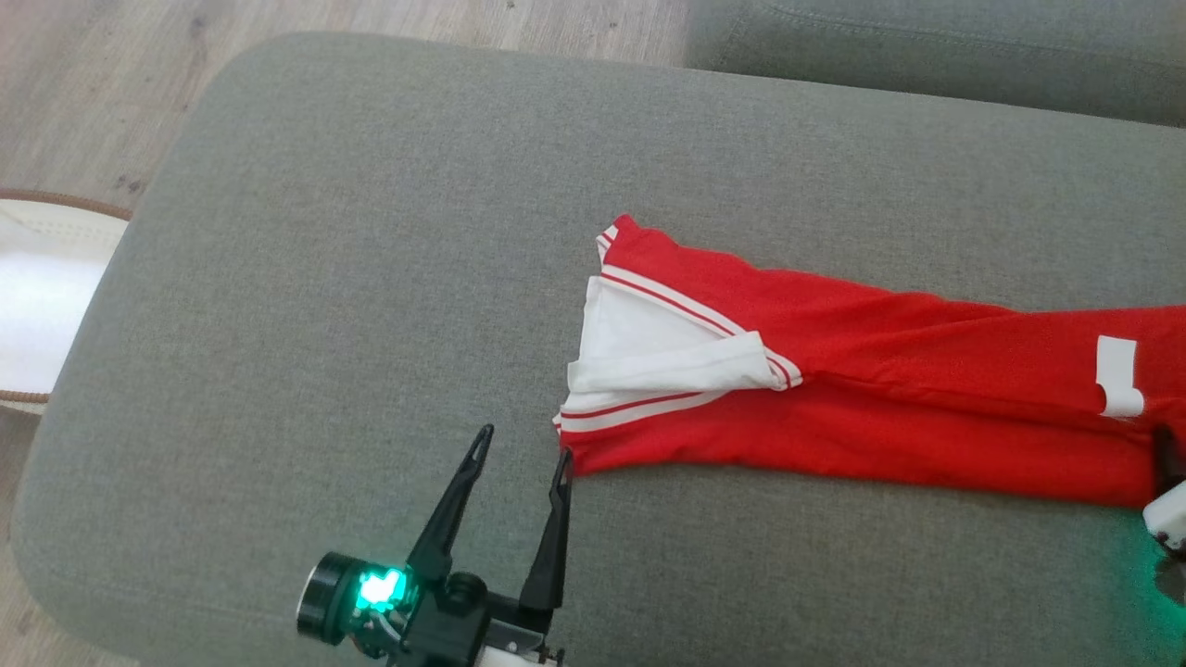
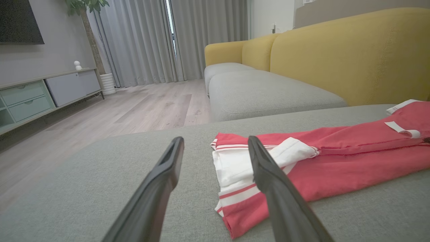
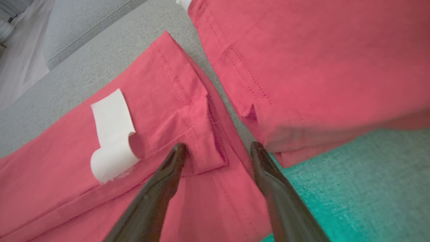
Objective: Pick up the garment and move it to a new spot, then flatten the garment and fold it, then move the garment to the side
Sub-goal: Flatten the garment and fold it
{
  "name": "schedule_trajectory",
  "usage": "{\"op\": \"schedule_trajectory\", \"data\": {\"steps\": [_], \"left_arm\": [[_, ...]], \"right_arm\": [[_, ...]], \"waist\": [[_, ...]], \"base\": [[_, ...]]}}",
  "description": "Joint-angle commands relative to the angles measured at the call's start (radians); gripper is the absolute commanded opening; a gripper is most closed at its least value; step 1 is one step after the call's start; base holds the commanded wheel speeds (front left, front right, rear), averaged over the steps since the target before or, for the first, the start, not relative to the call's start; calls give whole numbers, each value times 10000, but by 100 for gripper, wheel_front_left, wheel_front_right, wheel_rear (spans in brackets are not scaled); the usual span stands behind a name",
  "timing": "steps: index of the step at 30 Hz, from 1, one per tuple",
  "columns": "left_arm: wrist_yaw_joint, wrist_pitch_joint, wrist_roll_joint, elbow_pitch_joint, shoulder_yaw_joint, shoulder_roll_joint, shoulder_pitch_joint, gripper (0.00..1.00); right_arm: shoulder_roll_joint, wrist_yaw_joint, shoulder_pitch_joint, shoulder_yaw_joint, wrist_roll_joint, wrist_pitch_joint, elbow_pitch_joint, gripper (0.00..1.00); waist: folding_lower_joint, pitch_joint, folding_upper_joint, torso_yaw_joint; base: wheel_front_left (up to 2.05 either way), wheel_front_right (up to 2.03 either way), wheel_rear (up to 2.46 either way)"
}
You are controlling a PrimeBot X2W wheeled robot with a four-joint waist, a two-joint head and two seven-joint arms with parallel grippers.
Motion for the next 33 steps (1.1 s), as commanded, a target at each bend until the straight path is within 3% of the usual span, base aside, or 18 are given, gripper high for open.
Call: {"op": "schedule_trajectory", "data": {"steps": [1,2,3,4,5,15,22,33], "left_arm": [[38,-95,97,-366,400,-74,-138,100],[31,-95,128,-369,434,-96,-128,100],[22,-95,155,-365,467,-117,-114,100],[11,-95,177,-354,498,-138,-96,100],[-2,-95,197,-339,529,-159,-79,100],[-212,-95,363,-161,787,-281,49,100],[-320,-95,426,-72,953,-304,218,100],[-591,-95,477,117,1044,-345,296,100]], "right_arm": [[-216,-7,-261,172,-16,129,-101,83],[-197,-7,-293,167,0,160,-54,53],[-190,-7,-307,174,5,158,-26,33],[-184,-7,-310,190,12,144,-2,7],[-173,-7,-318,212,42,133,15,0],[-501,-7,-145,592,626,-541,-494,0],[-450,-7,183,865,1679,-214,-2190,0],[683,-7,218,3614,2517,670,-5659,0]], "waist": [[0,25,-1,5],[0,41,-1,6],[0,53,-1,2],[0,60,-1,-7],[0,65,-1,-24],[0,-99,-1,-346],[0,-326,-1,-528],[0,-610,-1,-405]], "base": [[0,0,0],[0,0,0],[0,0,0],[0,0,0],[0,0,0],[0,0,0],[0,0,0],[0,0,0]]}}
